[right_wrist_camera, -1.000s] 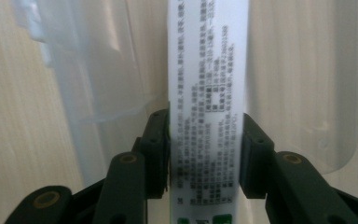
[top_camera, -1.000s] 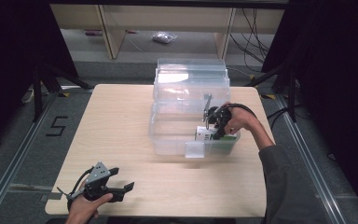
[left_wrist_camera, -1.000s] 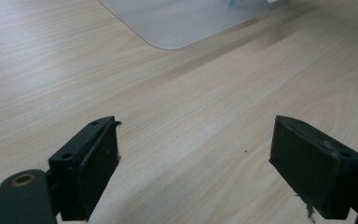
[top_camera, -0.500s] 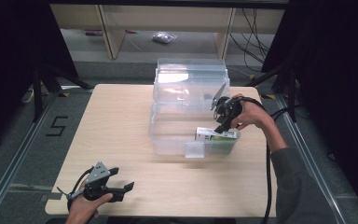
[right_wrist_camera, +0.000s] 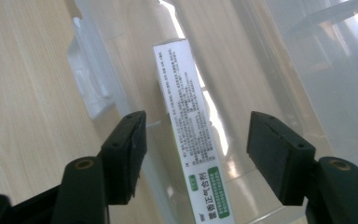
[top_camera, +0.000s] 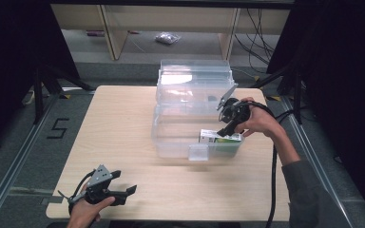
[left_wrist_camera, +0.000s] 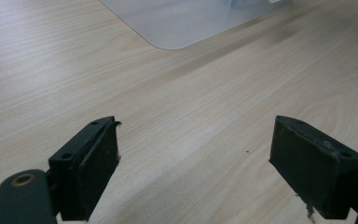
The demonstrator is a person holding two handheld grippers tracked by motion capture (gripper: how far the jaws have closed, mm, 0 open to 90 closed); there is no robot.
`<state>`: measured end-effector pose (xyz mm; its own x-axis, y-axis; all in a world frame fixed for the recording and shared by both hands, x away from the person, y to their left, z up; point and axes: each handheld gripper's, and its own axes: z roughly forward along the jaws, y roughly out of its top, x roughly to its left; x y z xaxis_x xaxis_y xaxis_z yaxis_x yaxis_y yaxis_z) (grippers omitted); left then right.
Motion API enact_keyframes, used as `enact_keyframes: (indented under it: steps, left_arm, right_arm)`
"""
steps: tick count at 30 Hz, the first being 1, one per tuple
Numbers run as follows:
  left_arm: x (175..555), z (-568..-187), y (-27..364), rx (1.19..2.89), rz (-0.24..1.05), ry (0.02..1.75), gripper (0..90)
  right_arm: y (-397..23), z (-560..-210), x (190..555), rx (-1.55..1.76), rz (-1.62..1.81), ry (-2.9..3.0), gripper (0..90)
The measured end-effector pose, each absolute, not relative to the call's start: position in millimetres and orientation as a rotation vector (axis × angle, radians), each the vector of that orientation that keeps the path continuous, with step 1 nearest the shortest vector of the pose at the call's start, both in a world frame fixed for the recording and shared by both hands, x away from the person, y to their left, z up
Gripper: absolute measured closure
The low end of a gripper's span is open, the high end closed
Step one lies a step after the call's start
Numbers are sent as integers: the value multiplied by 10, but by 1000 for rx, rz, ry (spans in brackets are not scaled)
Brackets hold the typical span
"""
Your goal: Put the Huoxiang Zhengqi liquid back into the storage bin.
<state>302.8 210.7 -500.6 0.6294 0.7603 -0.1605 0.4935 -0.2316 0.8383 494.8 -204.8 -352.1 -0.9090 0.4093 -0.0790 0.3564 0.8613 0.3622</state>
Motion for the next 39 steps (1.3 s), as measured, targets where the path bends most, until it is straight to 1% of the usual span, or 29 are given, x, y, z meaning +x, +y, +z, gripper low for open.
enact_keyframes:
  steps: [4, 5, 10, 18, 25, 27, 31, 35, 36, 37, 39]
  left_arm:
    - [3030, -5005, 2109, 1893, 351, 995, 148]
    - [3031, -5005, 2112, 1897, 352, 994, 148]
    - [3031, -5007, 2110, 1901, 351, 991, 148]
    - [3033, -5007, 2110, 1901, 352, 992, 148]
    - [3035, -5010, 2112, 1902, 353, 993, 148]
    - [3035, -5010, 2111, 1903, 354, 993, 148]
    - [3035, -5010, 2113, 1903, 354, 993, 148]
    - [3034, -5009, 2113, 1902, 354, 994, 148]
    - [3034, -5009, 2113, 1902, 354, 993, 148]
    - [3035, -5010, 2112, 1902, 354, 994, 148]
    - [3035, -5010, 2112, 1903, 355, 993, 148]
  right_arm:
    - [-2055, -3528, 4909, 652, 552, 2853, 315]
    - [-2056, -3525, 4885, 714, 575, 2840, 310]
    - [-2070, -3532, 4800, 813, 737, 2773, 277]
    - [-2106, -3549, 4647, 920, 830, 2725, 236]
    - [-2177, -3603, 4589, 937, 902, 2678, 239]
    - [-2171, -3602, 4533, 1031, 895, 2664, 251]
    - [-2181, -3620, 4500, 1020, 927, 2637, 251]
    - [-2176, -3652, 4448, 1041, 947, 2619, 243]
    - [-2162, -3630, 4411, 1102, 925, 2633, 239]
    - [-2167, -3650, 4424, 1049, 955, 2643, 241]
    - [-2160, -3658, 4391, 1073, 974, 2626, 231]
